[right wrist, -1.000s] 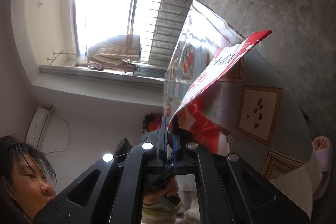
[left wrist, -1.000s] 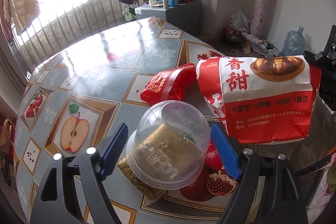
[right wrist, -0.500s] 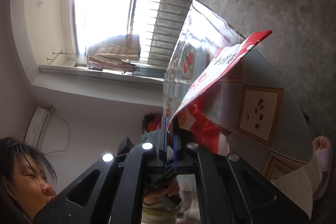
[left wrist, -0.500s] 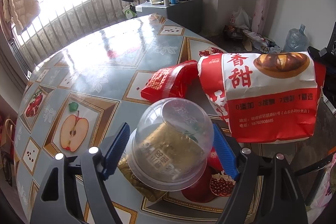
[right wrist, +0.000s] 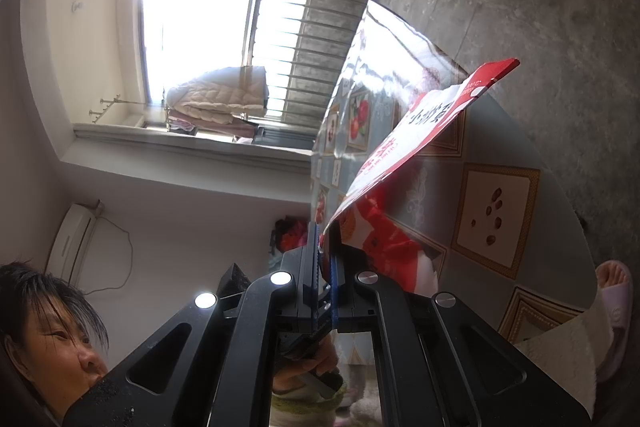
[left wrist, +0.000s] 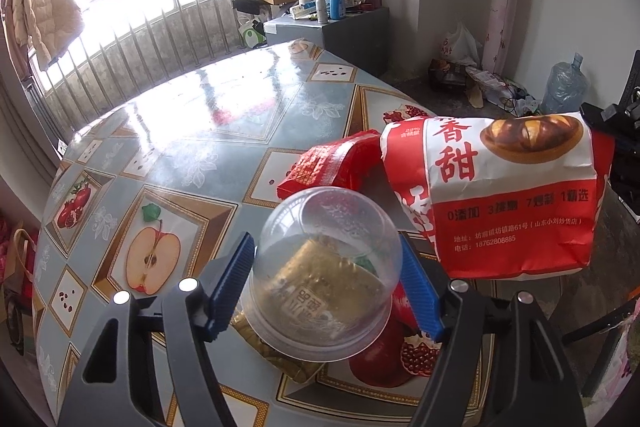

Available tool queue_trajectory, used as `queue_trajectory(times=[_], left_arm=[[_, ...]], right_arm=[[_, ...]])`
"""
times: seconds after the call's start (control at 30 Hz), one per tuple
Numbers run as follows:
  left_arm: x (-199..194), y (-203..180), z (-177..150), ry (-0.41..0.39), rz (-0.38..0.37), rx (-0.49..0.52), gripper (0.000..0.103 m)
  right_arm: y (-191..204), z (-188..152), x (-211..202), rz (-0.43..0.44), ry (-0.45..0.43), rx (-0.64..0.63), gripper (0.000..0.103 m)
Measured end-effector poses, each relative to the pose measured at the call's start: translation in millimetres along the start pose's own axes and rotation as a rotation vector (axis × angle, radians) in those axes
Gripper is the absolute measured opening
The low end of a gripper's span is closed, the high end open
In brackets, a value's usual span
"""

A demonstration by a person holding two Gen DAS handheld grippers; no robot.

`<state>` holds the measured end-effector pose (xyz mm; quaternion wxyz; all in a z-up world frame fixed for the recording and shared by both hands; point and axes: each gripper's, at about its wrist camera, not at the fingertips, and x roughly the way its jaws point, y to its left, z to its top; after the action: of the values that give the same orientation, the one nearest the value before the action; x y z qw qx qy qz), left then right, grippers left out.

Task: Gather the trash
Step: 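Grasp the clear plastic cup with the left tool while the right tool holds the candy bag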

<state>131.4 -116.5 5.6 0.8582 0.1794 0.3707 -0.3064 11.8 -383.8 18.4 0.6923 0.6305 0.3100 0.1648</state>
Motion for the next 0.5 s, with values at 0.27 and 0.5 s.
queue_trajectory(times=[0.27, 0.5], left_arm=[[-12.0, -0.8, 4.8, -0.037, 0.027, -0.002, 0.069], [-28.2, -1.1, 9.6, -0.074, 0.038, -0.008, 0.069]], right_arm=[[3.2, 0.2, 0.3, 0.004, -0.003, -0.006, 0.003], [8.8, 0.7, -12.9, 0.03, -0.023, -0.023, 0.003]])
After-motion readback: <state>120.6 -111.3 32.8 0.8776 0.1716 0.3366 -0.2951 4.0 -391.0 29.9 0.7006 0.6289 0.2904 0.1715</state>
